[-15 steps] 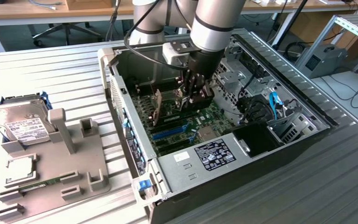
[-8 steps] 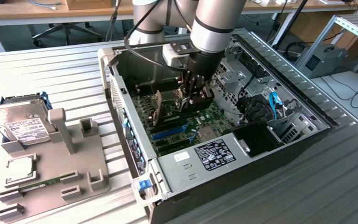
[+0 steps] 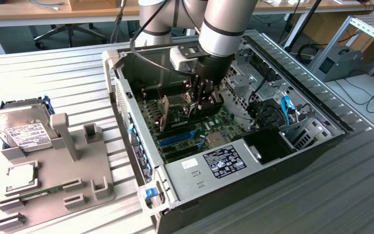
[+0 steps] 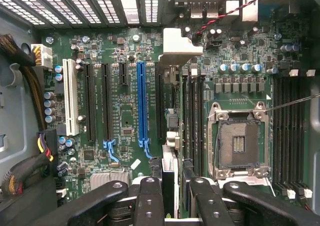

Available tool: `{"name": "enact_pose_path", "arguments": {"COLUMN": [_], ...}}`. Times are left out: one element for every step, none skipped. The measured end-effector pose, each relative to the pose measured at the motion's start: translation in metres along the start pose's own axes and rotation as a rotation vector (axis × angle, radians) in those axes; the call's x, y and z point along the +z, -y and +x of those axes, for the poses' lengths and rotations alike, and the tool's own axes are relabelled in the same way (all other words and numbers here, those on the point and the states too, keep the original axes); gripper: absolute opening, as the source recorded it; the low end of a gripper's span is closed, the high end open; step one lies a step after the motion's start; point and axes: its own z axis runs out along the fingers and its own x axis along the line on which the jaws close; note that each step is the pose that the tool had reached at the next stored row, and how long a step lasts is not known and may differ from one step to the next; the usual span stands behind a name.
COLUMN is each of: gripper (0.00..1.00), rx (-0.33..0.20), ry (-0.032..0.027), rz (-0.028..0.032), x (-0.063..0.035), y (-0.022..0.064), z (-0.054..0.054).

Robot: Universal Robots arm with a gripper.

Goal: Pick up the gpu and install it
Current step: 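Insert the gpu into the slot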

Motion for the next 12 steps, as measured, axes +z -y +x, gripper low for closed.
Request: {"name": "enact_pose_path", "arguments": {"gripper": [0.26,0.26,0.26,0.26,0.26,0.26,0.26,0.26,0.26,0.26,0.26,0.26], "rx": [0.000,0.000,0.000,0.000,0.000,0.000,0.000,0.000,0.000,0.000,0.000,0.000], "ry": [0.0001,0.0001,0.0003,0.0002,0.0001,0.0002,0.0001,0.0002,0.0002,0.0002,0.0002,0.0003], "rz": [0.0000,0.0000,0.0001,0.0001,0.0000,0.0001,0.0000,0.0001,0.0001,0.0001,0.0001,0.0001], "x": [0.0002,0.0004,0.0006,0.0007,0.0008,0.0009,0.0011,0.0012,0.0013,0.0015,0.0017,0.0019], "y": [0.0000,0.0001,0.0001,0.0001,0.0001,0.0001,0.0001,0.0001,0.0001,0.0001,0.0001,0.0002], "z": [0.0001,0.0003,0.0005,0.0009,0.0013,0.0017,0.0020,0.0024,0.0028,0.0032,0.0035,0.0040]}}
